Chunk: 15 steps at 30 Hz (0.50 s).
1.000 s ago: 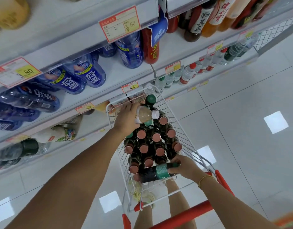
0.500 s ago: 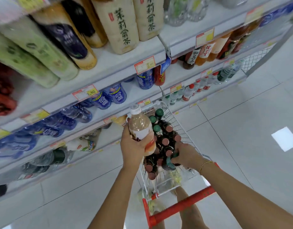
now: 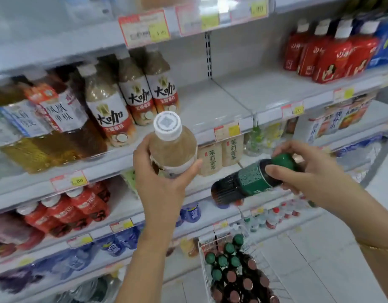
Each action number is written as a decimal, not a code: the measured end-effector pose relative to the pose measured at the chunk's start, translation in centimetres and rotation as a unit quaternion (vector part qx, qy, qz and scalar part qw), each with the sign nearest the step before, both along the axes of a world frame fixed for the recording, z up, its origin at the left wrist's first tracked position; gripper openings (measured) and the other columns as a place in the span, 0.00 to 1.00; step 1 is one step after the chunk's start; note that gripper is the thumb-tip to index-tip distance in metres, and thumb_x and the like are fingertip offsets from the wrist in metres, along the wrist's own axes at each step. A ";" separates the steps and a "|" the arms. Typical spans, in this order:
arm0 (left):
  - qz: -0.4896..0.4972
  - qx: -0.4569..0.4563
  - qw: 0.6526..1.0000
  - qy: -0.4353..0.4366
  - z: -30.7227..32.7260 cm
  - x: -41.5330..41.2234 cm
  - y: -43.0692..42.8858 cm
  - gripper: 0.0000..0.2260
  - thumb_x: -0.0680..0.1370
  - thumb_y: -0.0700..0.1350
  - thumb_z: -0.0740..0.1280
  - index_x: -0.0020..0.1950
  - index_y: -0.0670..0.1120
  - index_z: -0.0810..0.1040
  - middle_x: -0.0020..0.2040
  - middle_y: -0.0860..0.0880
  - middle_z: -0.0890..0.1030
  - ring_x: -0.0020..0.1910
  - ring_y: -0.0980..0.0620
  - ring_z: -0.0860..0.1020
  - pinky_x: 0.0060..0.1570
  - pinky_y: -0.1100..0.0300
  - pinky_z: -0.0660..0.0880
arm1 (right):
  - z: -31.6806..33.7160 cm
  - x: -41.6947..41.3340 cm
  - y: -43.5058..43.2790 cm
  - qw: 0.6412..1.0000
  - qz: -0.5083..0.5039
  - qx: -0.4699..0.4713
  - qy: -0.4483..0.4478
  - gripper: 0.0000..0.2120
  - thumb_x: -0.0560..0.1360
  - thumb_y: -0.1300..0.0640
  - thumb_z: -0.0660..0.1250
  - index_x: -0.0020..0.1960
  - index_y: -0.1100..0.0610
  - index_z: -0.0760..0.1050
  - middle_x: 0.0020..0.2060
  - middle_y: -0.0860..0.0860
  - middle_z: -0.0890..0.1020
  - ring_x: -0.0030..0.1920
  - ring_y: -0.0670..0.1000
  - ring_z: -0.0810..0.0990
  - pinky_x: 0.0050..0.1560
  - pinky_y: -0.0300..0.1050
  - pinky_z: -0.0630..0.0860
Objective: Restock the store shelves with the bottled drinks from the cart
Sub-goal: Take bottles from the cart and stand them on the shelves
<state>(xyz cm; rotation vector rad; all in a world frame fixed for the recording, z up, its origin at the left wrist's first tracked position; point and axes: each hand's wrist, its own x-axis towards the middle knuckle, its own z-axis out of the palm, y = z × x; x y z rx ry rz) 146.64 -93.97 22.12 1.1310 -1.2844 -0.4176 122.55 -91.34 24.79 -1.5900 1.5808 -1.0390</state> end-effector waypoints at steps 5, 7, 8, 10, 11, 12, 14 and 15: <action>0.040 -0.071 0.997 0.006 4.0 0.8 -5.0 0.33 0.63 0.49 0.79 0.63 0.56 0.66 0.61 0.53 0.72 0.61 0.54 0.72 0.63 0.54 0.71 | 5.6 1.6 -1.1 0.982 -0.026 -0.187 -0.025 0.10 0.70 0.57 0.71 0.45 0.48 0.71 0.40 0.50 0.78 0.29 0.47 0.80 0.27 0.31 0.73; 0.055 -0.070 0.996 0.005 4.5 0.9 -7.3 0.33 0.63 0.50 0.79 0.62 0.58 0.66 0.59 0.58 0.71 0.61 0.56 0.72 0.62 0.57 0.71 | 6.3 2.4 -3.2 0.973 -0.045 -0.227 -0.022 0.10 0.70 0.54 0.72 0.45 0.47 0.71 0.45 0.51 0.76 0.38 0.52 0.81 0.33 0.38 0.78; 0.066 -0.064 0.996 0.006 4.7 0.9 -8.3 0.33 0.63 0.51 0.79 0.62 0.59 0.66 0.58 0.60 0.71 0.60 0.57 0.72 0.61 0.59 0.71 | 6.4 2.7 -4.5 0.970 -0.052 -0.239 -0.008 0.11 0.70 0.53 0.72 0.46 0.46 0.70 0.47 0.51 0.75 0.42 0.55 0.81 0.38 0.46 0.80; 0.094 -0.046 0.994 0.020 4.8 1.0 -10.5 0.33 0.63 0.49 0.79 0.63 0.56 0.67 0.57 0.59 0.71 0.58 0.59 0.72 0.59 0.62 0.70 | 6.5 3.4 -7.4 0.965 -0.056 -0.257 0.020 0.12 0.70 0.54 0.71 0.48 0.47 0.69 0.48 0.50 0.73 0.45 0.57 0.79 0.43 0.56 0.80; 0.111 -0.033 0.993 0.026 4.6 1.0 -11.5 0.33 0.63 0.49 0.79 0.63 0.53 0.68 0.58 0.57 0.72 0.57 0.59 0.71 0.59 0.61 0.70 | 6.5 3.8 -8.8 0.964 -0.053 -0.260 0.031 0.13 0.70 0.55 0.71 0.49 0.48 0.69 0.48 0.49 0.72 0.46 0.56 0.78 0.44 0.56 0.80; 0.130 -0.019 0.991 0.026 4.4 1.0 -12.5 0.33 0.63 0.49 0.79 0.64 0.51 0.69 0.59 0.55 0.73 0.58 0.57 0.72 0.60 0.58 0.71 | 6.6 4.3 -10.0 0.964 -0.047 -0.258 0.042 0.13 0.70 0.56 0.71 0.49 0.48 0.69 0.48 0.49 0.71 0.46 0.54 0.77 0.45 0.55 0.80; 0.165 0.011 0.986 0.015 3.6 1.3 -14.1 0.36 0.63 0.52 0.79 0.66 0.50 0.68 0.63 0.50 0.74 0.62 0.52 0.72 0.64 0.52 0.71 | 6.7 5.1 -12.0 0.966 -0.021 -0.249 0.067 0.13 0.71 0.57 0.71 0.51 0.49 0.71 0.49 0.48 0.69 0.47 0.52 0.75 0.49 0.53 0.80; 0.179 0.022 0.984 0.013 3.3 1.4 -14.7 0.37 0.63 0.53 0.78 0.68 0.49 0.68 0.64 0.49 0.73 0.64 0.50 0.72 0.65 0.50 0.70 | 6.8 5.4 -12.9 0.967 -0.004 -0.242 0.081 0.13 0.71 0.58 0.71 0.53 0.50 0.72 0.50 0.47 0.69 0.47 0.51 0.75 0.50 0.52 0.79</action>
